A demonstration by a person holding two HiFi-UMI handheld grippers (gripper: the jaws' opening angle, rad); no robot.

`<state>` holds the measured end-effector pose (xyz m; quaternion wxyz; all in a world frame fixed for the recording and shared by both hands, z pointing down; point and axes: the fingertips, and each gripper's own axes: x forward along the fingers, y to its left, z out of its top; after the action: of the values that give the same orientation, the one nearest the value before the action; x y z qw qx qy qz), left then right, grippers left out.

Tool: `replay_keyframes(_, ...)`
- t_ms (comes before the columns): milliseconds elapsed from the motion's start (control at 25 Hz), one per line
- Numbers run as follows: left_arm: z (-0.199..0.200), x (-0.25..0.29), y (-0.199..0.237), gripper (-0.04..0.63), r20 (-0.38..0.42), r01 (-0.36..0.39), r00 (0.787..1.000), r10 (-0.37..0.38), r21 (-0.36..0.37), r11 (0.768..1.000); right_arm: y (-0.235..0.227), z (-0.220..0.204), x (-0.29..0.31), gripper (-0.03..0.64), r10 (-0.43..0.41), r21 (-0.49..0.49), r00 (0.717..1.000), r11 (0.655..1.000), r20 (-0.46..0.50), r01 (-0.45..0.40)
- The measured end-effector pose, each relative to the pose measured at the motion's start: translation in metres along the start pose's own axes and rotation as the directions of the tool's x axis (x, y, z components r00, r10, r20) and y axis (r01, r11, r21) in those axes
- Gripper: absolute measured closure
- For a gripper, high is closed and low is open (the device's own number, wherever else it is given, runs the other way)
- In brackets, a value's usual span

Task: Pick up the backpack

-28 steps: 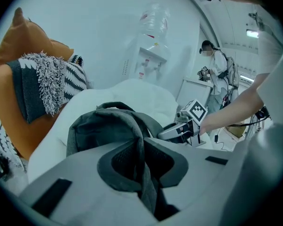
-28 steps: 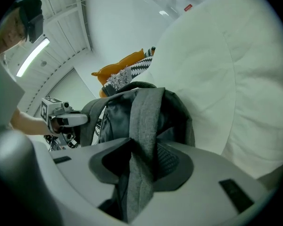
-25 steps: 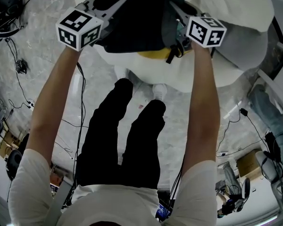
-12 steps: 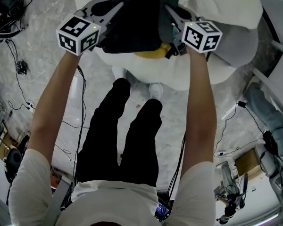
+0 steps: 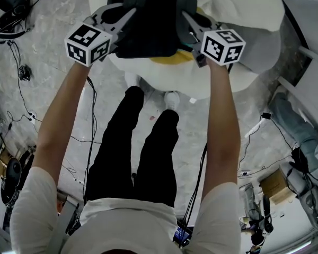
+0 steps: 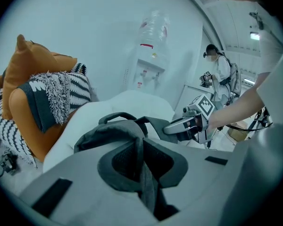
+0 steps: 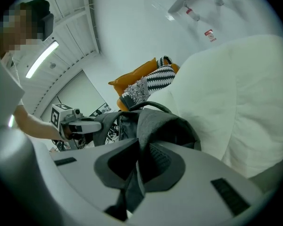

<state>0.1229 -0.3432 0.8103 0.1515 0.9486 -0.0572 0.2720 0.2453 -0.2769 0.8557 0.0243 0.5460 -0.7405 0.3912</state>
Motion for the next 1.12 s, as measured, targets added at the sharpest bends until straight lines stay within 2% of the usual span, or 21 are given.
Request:
replay_keyframes(440, 0.000, -0.034, -0.037, 0.565, -0.009, -0.029, 1.000, 0.029, -0.045, 0.999, 0.039, 0.001, -0.039, 0.578, 0.032, -0.009, 0.999, 0.999, -0.035, -0.032)
replay_keyframes(1120, -0.012, -0.083, -0.097, 0.565, -0.031, -0.118, 0.993, 0.116, -0.112, 0.987, 0.090, -0.013, -0.094, 0.578, 0.087, -0.022, 0.991, 0.996, -0.098, -0.089)
